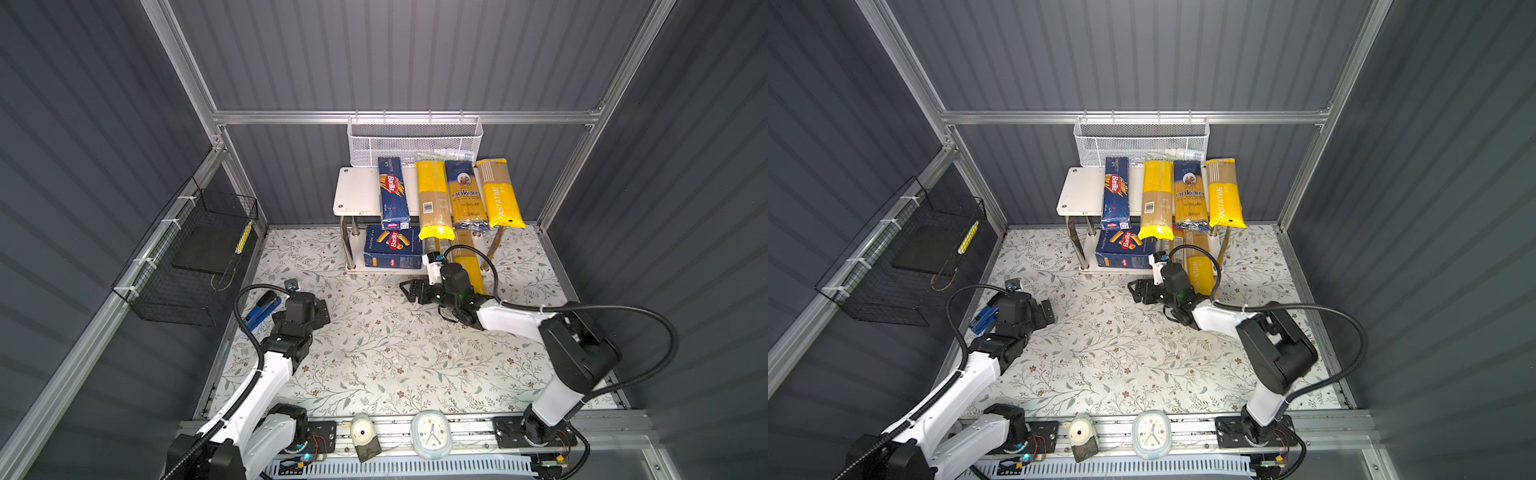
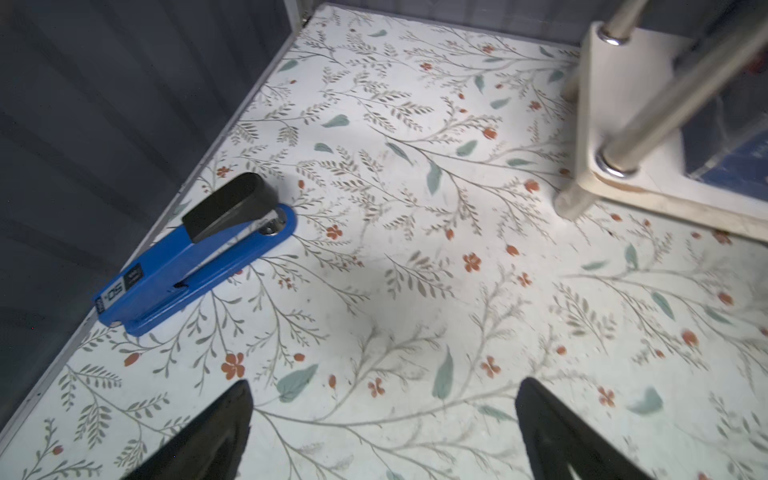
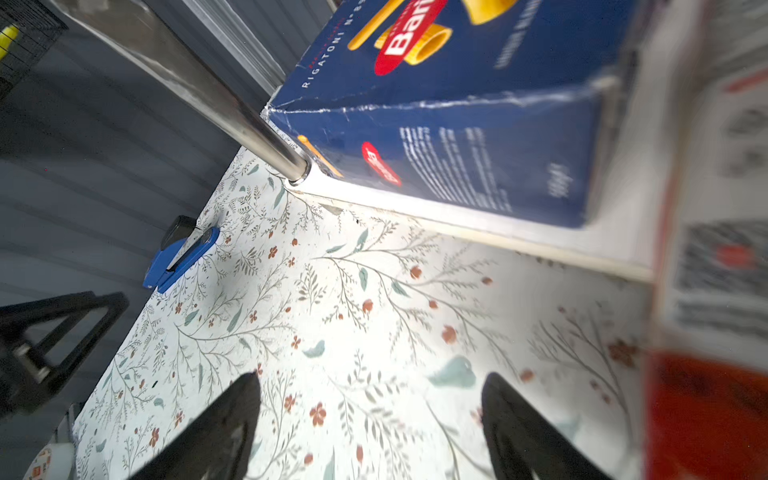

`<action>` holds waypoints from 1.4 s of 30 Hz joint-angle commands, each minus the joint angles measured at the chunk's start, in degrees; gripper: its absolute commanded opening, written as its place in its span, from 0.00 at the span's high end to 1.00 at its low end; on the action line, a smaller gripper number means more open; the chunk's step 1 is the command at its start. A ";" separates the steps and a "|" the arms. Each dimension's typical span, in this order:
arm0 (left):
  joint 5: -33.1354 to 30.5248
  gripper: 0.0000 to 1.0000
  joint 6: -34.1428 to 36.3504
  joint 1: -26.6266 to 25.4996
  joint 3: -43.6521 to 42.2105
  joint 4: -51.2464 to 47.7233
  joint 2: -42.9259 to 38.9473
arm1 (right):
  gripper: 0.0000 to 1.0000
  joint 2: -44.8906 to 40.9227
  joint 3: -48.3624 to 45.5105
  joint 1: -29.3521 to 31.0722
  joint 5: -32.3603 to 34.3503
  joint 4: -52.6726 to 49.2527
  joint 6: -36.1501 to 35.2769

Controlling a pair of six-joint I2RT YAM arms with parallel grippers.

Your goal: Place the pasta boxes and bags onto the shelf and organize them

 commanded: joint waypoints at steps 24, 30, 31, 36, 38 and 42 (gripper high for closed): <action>11.23 0.00 15.54 11.43 -12.81 58.62 24.99 | 0.01 -20.92 -22.79 -34.84 13.92 8.68 -22.54; 26.62 0.00 15.11 11.16 -14.43 68.17 28.76 | 0.01 -15.18 -27.32 -35.51 10.06 23.42 -28.43; 26.00 0.01 16.37 10.47 -14.29 70.77 31.70 | 0.01 -12.60 -30.22 -35.60 10.11 31.25 -28.47; 23.44 0.01 15.95 10.04 -9.89 68.26 38.68 | 0.01 -10.00 -30.95 -35.60 9.97 34.21 -28.73; 24.42 0.00 15.96 10.03 -7.45 67.91 41.50 | 0.01 -8.37 -30.77 -36.60 9.51 36.41 -27.61; 18.90 0.01 18.06 6.77 -2.31 56.36 40.71 | 0.01 -8.31 -30.16 -36.62 10.42 35.58 -27.07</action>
